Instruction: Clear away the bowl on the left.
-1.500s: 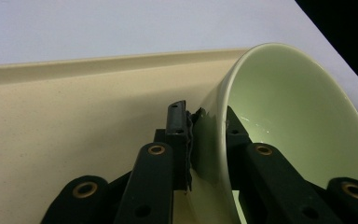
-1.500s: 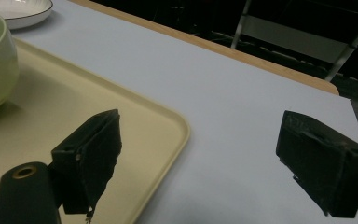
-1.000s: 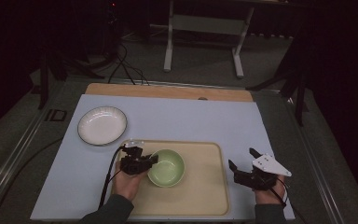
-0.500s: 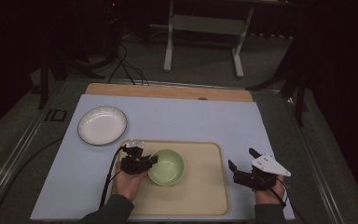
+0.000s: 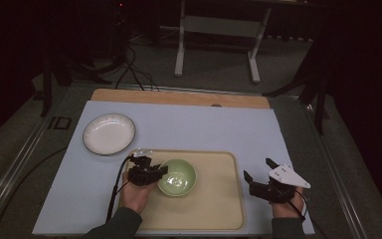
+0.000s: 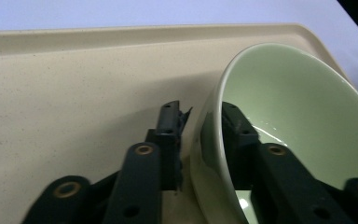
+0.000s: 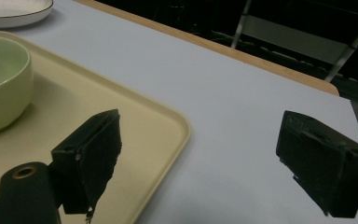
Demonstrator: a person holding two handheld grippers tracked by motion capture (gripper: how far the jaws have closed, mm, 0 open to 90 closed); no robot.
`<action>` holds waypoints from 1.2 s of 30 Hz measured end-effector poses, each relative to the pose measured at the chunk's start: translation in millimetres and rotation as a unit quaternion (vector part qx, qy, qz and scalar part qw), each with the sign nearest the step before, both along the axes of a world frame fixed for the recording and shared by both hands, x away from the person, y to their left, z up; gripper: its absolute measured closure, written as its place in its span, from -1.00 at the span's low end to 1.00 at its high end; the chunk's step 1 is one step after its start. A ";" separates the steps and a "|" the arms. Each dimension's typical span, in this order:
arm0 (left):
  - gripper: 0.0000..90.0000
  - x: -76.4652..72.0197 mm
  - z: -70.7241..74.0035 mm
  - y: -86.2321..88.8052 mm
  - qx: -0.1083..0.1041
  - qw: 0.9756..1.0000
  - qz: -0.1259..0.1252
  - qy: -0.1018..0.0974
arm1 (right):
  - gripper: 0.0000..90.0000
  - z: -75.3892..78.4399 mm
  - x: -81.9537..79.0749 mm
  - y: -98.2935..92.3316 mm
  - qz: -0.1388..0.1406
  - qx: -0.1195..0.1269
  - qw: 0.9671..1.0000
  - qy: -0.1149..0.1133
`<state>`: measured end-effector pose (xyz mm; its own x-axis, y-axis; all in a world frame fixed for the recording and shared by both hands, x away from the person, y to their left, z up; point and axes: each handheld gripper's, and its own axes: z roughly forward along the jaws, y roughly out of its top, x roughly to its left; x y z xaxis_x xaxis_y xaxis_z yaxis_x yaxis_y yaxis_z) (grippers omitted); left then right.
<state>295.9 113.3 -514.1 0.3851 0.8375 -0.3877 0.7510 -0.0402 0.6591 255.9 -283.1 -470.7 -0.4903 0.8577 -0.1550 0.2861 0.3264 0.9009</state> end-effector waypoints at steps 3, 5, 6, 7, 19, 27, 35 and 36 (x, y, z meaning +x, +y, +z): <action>0.44 -0.8 1.8 1.3 -0.008 1.000 -0.003 -0.003 | -0.70 0.0 0.0 0.0 0.000 0.000 1.000 0.000; 0.37 -1.6 2.6 1.8 -0.007 1.000 -0.006 -0.003 | -0.70 0.0 0.0 0.1 0.000 0.000 1.000 0.000; 0.34 -2.0 3.0 2.1 -0.007 1.000 -0.008 -0.003 | -0.70 0.0 -0.1 0.0 0.000 0.000 1.000 0.000; 0.30 -2.3 3.5 2.3 -0.006 1.000 -0.009 -0.003 | -0.70 0.1 -0.2 0.0 0.000 0.000 1.000 0.000; -0.01 -7.4 16.5 8.0 0.018 0.999 -0.009 -0.031 | -0.70 0.1 -0.2 -0.2 -0.001 0.001 1.000 0.000; -0.12 -10.5 28.7 17.0 0.025 0.999 0.000 -0.046 | -0.70 0.1 -0.3 -0.3 0.000 0.000 1.000 0.000; -0.19 -14.3 38.7 26.6 0.068 0.995 0.020 -0.077 | -0.70 0.2 -0.4 -0.5 0.000 0.001 1.000 0.000; -0.20 -14.9 39.9 27.9 0.071 0.994 0.023 -0.081 | -0.70 0.3 -0.6 -0.5 0.000 0.001 1.000 0.000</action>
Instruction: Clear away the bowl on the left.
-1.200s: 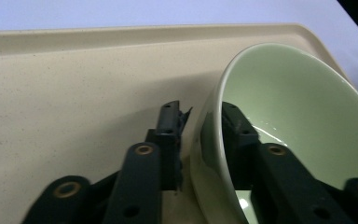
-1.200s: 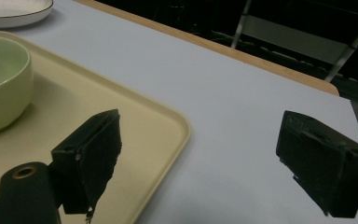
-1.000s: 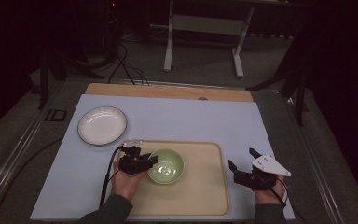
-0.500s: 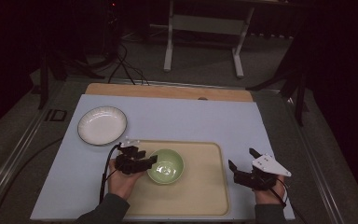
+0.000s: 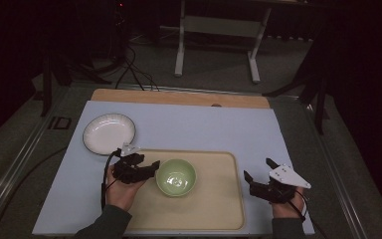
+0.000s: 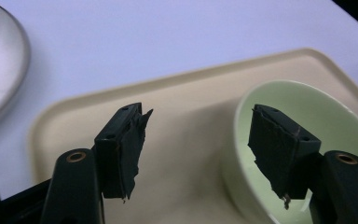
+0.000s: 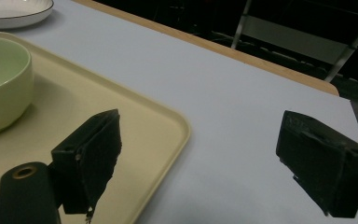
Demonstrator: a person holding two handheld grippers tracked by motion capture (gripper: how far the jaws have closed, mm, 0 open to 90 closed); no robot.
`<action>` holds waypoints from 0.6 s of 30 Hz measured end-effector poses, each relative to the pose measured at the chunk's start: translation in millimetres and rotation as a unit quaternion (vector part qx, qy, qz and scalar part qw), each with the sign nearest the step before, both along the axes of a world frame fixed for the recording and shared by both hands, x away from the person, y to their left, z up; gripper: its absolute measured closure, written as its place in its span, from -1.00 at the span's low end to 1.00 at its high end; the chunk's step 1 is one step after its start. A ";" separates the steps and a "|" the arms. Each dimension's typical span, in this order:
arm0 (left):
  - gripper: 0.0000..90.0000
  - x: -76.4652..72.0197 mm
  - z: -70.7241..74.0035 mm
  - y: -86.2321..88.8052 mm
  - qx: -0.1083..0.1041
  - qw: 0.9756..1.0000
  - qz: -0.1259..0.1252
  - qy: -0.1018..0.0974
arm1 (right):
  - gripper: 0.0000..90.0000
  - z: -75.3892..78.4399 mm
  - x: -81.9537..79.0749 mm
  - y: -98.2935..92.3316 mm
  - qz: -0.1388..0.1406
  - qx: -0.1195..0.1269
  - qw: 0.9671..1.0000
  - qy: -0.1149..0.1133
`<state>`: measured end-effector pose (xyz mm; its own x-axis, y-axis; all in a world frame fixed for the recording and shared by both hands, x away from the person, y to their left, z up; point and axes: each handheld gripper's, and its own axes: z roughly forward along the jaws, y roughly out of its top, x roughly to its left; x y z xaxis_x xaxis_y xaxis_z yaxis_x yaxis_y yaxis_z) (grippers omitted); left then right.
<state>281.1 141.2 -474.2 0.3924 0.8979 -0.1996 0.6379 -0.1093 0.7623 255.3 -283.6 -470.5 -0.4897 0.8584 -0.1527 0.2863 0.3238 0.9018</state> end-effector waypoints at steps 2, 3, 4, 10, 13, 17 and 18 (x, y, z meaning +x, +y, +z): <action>-0.22 -1.3 2.8 2.6 0.009 1.000 0.004 -0.009 | -0.70 0.0 0.0 -0.1 0.000 0.000 1.000 0.000; -0.22 -2.0 4.1 4.0 0.014 1.000 0.006 -0.014 | -0.70 0.0 0.0 -0.1 0.000 0.000 1.000 0.000; -0.23 -2.0 4.1 4.0 0.014 1.000 0.006 -0.014 | -0.70 0.0 0.0 -0.1 0.000 0.000 1.000 0.000; -0.24 -4.9 9.9 19.0 0.022 0.999 0.021 -0.028 | -0.70 0.0 0.0 -0.5 -0.001 0.001 1.000 0.000; -0.25 -6.5 12.4 27.9 0.026 0.999 0.029 -0.034 | -0.70 0.2 -0.2 -0.7 -0.002 0.001 1.000 0.000; -0.27 -10.2 16.1 38.9 0.037 0.997 0.041 -0.047 | -0.70 0.2 0.0 -1.3 -0.002 0.002 1.000 -0.001; -0.27 -11.0 16.7 42.2 0.038 0.997 0.045 -0.049 | -0.70 0.2 0.0 -1.5 -0.003 0.002 1.000 -0.001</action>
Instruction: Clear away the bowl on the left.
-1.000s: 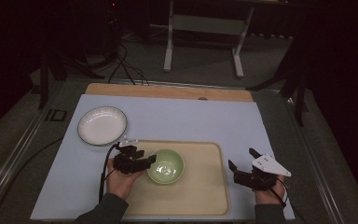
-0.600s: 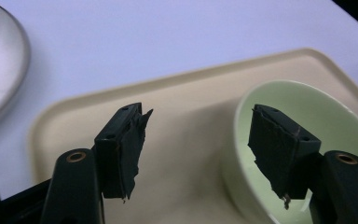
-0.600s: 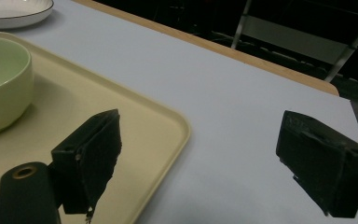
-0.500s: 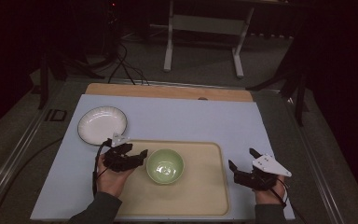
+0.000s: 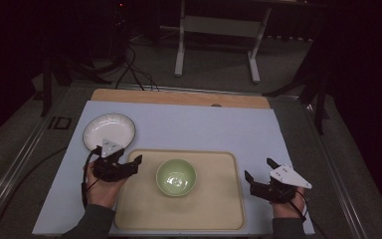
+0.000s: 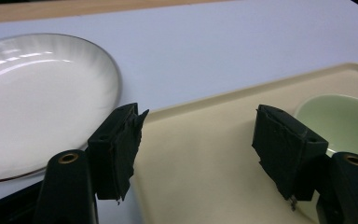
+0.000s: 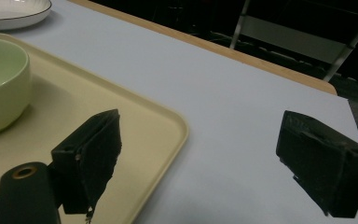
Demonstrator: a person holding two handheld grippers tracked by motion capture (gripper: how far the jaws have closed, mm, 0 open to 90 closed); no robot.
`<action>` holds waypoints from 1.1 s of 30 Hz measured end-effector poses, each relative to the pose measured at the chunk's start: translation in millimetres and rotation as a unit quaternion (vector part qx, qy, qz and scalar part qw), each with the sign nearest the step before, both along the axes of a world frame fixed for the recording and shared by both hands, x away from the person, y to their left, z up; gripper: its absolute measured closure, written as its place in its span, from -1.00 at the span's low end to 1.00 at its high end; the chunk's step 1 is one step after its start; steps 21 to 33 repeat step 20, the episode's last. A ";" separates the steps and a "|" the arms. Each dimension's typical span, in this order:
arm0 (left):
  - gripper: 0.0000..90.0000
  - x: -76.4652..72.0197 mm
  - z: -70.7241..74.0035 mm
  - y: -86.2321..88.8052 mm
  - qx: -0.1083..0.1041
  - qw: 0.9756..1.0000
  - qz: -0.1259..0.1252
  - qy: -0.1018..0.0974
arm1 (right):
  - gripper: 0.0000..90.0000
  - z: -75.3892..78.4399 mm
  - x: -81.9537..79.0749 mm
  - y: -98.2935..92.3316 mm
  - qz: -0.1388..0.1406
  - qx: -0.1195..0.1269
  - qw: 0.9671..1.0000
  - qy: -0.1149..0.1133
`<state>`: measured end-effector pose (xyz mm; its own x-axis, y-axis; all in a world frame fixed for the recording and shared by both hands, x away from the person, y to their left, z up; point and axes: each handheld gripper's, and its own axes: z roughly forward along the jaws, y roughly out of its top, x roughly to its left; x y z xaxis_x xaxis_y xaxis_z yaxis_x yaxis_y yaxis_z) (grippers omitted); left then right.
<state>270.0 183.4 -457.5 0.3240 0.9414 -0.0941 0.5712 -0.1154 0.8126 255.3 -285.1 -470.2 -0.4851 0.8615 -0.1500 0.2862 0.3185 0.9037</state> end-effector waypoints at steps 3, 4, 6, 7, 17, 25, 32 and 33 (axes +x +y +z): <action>-0.27 -1.7 0.5 9.9 0.001 1.000 0.014 -0.003 | -0.70 0.2 -0.3 -0.5 -0.001 0.001 1.000 0.000; -0.27 -2.2 0.6 13.4 0.002 1.000 0.018 -0.005 | -0.70 0.2 -0.4 -0.6 -0.001 0.001 1.000 0.000; -0.28 -3.4 1.1 19.6 0.004 1.000 0.029 -0.008 | -0.70 0.4 -0.6 -0.9 -0.002 0.002 1.000 0.000; -0.29 -4.1 1.4 22.7 0.005 0.999 0.035 -0.010 | -0.70 0.5 -0.8 -1.0 -0.003 0.003 1.000 0.000; -0.30 -6.4 -6.9 51.5 0.006 0.996 0.086 -0.012 | -0.70 0.5 -0.9 -3.4 -0.010 0.006 1.000 0.000; -0.29 -5.9 -9.0 54.9 0.000 0.996 0.094 -0.012 | -0.70 0.5 -0.6 -3.8 -0.011 0.006 1.000 0.001; -0.29 -5.9 -9.0 54.9 0.000 0.996 0.094 -0.012 | -0.70 0.5 -0.6 -3.8 -0.011 0.006 1.000 0.001; -0.29 -5.9 -9.0 54.9 0.000 0.996 0.094 -0.012 | -0.70 0.5 -0.6 -3.8 -0.011 0.006 1.000 0.001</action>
